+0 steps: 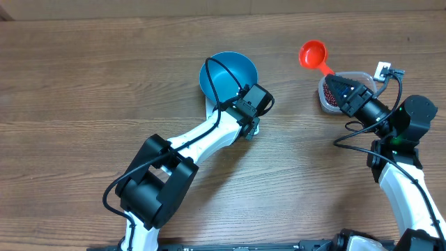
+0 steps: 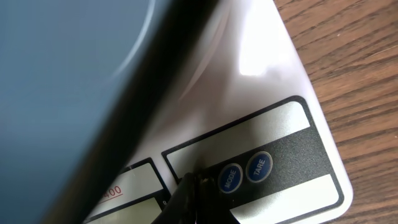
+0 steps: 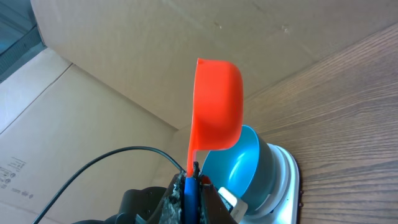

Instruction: Scoop item into bowl and weigh 150g on scale

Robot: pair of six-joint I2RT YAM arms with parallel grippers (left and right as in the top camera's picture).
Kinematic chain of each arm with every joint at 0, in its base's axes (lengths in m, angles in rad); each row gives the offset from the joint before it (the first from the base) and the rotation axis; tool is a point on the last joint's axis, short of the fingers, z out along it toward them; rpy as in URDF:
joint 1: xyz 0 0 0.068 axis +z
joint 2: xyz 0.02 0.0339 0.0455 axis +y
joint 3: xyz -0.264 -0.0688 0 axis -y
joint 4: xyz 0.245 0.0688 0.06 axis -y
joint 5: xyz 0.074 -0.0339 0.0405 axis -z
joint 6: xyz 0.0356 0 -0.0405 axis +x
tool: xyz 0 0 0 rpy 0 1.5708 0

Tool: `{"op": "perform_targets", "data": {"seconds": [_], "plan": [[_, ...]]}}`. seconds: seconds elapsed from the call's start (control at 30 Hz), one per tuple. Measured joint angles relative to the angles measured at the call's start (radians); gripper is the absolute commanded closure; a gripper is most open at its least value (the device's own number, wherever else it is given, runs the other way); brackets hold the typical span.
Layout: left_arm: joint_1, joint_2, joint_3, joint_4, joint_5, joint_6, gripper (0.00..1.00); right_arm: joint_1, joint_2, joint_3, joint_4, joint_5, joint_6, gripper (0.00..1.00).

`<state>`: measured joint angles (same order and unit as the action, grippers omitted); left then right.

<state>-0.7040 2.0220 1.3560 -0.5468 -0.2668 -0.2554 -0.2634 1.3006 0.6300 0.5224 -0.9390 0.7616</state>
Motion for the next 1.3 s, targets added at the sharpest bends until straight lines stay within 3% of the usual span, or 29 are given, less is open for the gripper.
{"op": "perform_targets", "data": {"seconds": [0.63,1.0,1.3], "plan": [[0.000,-0.002,-0.021,0.043,-0.007,0.000,0.96,0.000,0.000,0.000,0.000,0.000,0.000,0.96],[0.000,-0.031,0.000,-0.112,-0.004,-0.001,0.96,0.000,0.000,0.000,0.000,0.000,0.000,0.96],[0.000,-0.330,0.002,-0.209,0.072,-0.004,0.96,0.000,0.000,0.000,0.000,0.001,0.000,0.96]]}}
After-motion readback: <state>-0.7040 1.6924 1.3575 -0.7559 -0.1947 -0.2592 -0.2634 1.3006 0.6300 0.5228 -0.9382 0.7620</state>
